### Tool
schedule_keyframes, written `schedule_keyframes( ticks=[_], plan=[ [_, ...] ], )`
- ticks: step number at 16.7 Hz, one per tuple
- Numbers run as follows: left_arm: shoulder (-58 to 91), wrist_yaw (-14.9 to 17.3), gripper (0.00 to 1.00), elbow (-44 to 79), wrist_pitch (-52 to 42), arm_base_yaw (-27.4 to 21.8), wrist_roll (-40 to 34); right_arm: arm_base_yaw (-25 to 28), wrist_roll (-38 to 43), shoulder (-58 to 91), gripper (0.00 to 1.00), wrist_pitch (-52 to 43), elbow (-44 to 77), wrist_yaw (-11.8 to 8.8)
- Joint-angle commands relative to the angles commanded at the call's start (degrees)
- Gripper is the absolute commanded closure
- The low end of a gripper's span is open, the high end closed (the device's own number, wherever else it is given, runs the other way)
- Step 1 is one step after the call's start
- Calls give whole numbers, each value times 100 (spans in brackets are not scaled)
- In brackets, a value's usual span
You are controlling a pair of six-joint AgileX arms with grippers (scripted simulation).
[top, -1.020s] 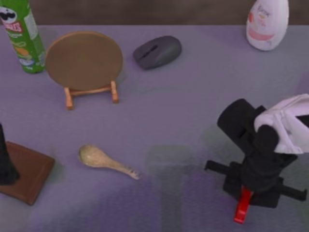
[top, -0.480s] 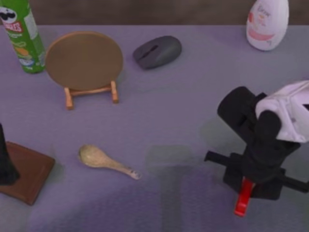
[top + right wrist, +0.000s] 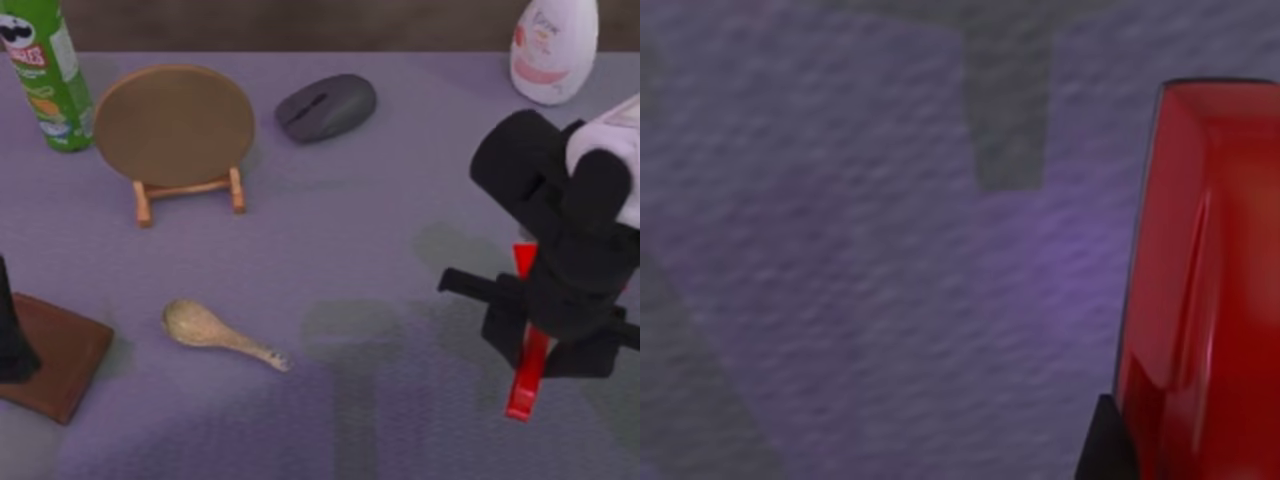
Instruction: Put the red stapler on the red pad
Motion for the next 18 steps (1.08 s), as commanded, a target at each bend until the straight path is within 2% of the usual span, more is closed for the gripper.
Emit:
schedule_keyframes(
  ticks=[5,9,13,18],
  plan=[
    [0,0,0,0,0,0,0,-24,-46,46,100,2,19,-1],
    [0,0,0,0,0,0,0,-149,-849,342,100,-168,422,2],
    [0,0,0,0,0,0,0,-450,-2556,860,100,-474,1112,6],
    [0,0,0,0,0,0,0,-996,-5742,1643,100,-954,2108,19]
  ],
)
